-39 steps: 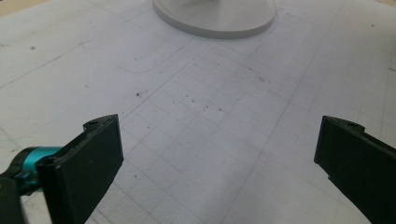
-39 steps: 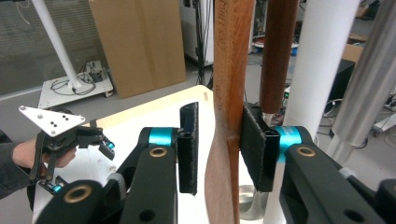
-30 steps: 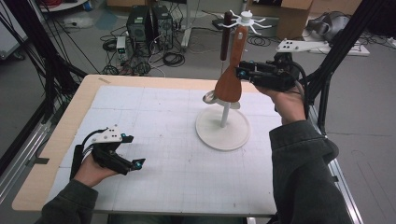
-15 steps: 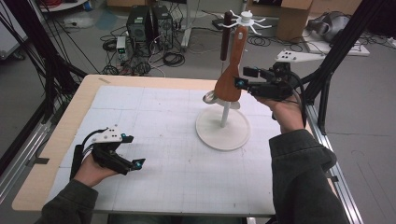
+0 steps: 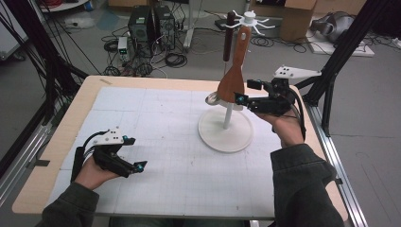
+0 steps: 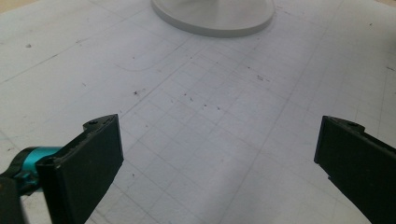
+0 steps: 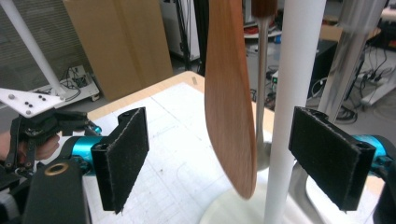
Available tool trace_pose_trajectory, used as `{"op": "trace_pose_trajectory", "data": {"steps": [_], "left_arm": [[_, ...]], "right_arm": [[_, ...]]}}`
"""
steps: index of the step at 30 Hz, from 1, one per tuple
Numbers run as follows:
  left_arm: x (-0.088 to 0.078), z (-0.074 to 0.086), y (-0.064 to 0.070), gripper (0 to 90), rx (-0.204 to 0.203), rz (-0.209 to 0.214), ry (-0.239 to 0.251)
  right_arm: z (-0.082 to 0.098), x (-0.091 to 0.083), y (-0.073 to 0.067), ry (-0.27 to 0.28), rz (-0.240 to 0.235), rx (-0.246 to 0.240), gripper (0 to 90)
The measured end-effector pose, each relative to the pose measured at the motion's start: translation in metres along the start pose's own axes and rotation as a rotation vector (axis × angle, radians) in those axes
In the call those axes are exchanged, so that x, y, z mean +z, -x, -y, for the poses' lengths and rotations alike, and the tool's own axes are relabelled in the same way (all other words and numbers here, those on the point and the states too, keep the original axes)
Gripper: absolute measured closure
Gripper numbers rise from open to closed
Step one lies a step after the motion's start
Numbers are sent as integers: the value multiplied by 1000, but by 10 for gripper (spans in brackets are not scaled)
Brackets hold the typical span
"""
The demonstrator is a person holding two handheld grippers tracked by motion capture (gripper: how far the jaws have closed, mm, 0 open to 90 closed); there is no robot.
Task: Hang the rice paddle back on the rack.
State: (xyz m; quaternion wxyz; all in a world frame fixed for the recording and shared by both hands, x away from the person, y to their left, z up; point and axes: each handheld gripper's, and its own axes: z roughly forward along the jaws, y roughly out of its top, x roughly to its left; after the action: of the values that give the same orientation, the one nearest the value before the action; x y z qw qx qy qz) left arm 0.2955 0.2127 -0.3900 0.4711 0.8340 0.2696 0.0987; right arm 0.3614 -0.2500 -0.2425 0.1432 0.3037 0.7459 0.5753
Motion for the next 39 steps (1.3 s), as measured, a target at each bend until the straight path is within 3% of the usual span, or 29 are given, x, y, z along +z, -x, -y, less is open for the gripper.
{"op": "trace_pose_trajectory", "data": {"steps": [28, 39], "left_arm": [[-3, 1, -2, 18, -12, -7, 9], [-4, 2, -3, 18, -18, -10, 12]], "right_arm": [[65, 17, -11, -79, -43, 25, 108], [89, 21, -16, -111, -19, 30, 86]]}}
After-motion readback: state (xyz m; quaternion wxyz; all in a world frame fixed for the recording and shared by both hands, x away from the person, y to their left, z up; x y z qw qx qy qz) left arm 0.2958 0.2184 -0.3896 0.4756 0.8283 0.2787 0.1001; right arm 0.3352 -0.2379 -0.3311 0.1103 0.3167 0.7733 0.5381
